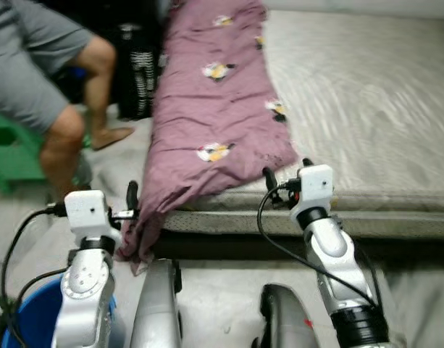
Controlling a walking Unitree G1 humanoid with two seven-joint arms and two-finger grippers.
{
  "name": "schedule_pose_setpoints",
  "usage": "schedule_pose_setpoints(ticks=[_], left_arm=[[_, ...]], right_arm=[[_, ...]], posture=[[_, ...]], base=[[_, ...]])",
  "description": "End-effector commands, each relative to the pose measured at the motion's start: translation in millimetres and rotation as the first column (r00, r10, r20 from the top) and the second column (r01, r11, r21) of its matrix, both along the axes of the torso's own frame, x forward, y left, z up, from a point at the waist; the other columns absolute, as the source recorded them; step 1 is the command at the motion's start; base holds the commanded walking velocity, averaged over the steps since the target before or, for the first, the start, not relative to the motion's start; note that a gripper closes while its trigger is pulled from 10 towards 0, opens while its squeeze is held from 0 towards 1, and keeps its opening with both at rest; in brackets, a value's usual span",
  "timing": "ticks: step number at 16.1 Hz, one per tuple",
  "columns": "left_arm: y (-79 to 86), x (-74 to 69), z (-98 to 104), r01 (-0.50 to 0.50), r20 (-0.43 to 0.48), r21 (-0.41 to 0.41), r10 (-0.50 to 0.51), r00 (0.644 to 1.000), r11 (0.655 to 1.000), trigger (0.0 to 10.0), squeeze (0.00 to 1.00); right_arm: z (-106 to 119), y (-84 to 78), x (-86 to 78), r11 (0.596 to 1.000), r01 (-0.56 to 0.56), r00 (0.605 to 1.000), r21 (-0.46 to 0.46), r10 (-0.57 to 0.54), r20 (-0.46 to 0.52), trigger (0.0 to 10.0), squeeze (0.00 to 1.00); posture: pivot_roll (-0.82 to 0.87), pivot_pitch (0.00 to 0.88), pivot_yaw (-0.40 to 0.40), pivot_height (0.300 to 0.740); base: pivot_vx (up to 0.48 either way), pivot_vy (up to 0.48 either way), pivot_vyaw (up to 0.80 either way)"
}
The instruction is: Clean up the room
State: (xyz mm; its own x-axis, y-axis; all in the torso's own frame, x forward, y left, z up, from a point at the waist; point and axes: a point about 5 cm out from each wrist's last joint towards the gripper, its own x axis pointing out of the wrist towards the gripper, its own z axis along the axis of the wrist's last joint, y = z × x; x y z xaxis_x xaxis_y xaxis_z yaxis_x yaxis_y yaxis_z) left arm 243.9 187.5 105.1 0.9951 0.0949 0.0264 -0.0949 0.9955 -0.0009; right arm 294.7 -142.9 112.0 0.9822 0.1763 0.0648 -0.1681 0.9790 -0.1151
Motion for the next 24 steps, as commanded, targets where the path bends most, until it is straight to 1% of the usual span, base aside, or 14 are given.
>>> schedule_pose_setpoints(ticks=[1, 4, 6, 8, 11, 14, 18, 22, 24], left_arm=[[-1.7, -0.1, 2.4, 0.006, 0.012, -0.006, -0.005, 1.0, 1.0, 10.0, 0.0], [-3.3, -0.2, 3.9, 0.026, 0.027, -0.015, -0.025, 0.999, 1.0, 10.0, 0.0], [-4.7, 0.8, 5.6, 0.036, 0.037, -0.018, -0.035, 0.999, 0.999, 10.0, 0.0], [-6.7, 2.0, 7.9, 0.046, 0.049, -0.009, -0.046, 0.998, 0.999, 10.0, 0.0], [-7.0, 2.3, 7.6, 0.046, 0.05, -0.013, -0.046, 0.998, 0.999, 10.0, 0.0], [-6.7, 2.9, 6.9, 0.044, 0.052, -0.017, -0.044, 0.998, 0.999, 10.0, 0.0], [-8.3, 4.3, 8.3, 0.047, 0.059, -0.019, -0.046, 0.997, 0.999, 10.0, 0.0], [-10.1, 4.3, 9.0, 0.05, 0.063, -0.02, -0.049, 0.997, 0.999, 10.0, 0.0], [-10.5, 5.4, 9.4, 0.046, 0.06, -0.034, -0.044, 0.997, 0.998, 10.0, 0.0]], right_arm=[[1.5, -0.5, -0.3, 1.0, -0.001, 1.0, 0.001, 0.001, 0.007, 10.0, 0.0], [1.4, -0.4, 1.1, 1.0, 0.003, 1.0, -0.008, -0.003, 0.006, 10.0, 0.0], [1.7, -0.5, 1.5, 1.0, 0.002, 1.0, -0.012, -0.002, 0.005, 10.0, 0.0], [2.2, -0.8, 2.3, 1.0, 0.001, 1.0, -0.015, -0.001, 0.005, 10.0, 0.0], [2.1, 0.8, 2.6, 1.0, -0.015, 1.0, 0.003, 0.015, -0.004, 10.0, 0.0], [2.3, 0.9, 2.2, 1.0, -0.02, 1.0, 0.0, 0.02, -0.002, 10.0, 0.0], [6.4, -4.5, 4.7, 1.0, -0.001, 1.0, -0.008, 0.001, 0.016, 10.0, 0.0], [2.4, -1.3, 0.2, 1.0, -0.009, 1.0, -0.001, 0.009, 0.006, 10.0, 0.0], [1.6, -2.3, 0.1, 1.0, -0.009, 1.0, -0.004, 0.009, 0.002, 10.0, 0.0]], posture=[[0.01, 0.117, -0.013, 0.571], [0.0, 0.117, -0.015, 0.571], [0.0, 0.132, -0.018, 0.571], [0.0, 0.13, -0.018, 0.571], [0.0, 0.128, -0.02, 0.571], [-0.01, 0.118, -0.023, 0.571], [-0.01, 0.117, -0.019, 0.571], [-0.01, 0.116, -0.018, 0.571], [-0.01, 0.117, -0.019, 0.571]], base=[[0.0, 0.0, 0.0], [0.0, 0.0, 0.0], [0.253, 0.0, 0.0], [0.309, 0.0, 0.0], [0.355, 0.0, 0.0], [0.365, 0.0, 0.0], [0.372, 0.0, 0.0], [0.382, 0.0, 0.0], [0.309, 0.0, 0.0]])
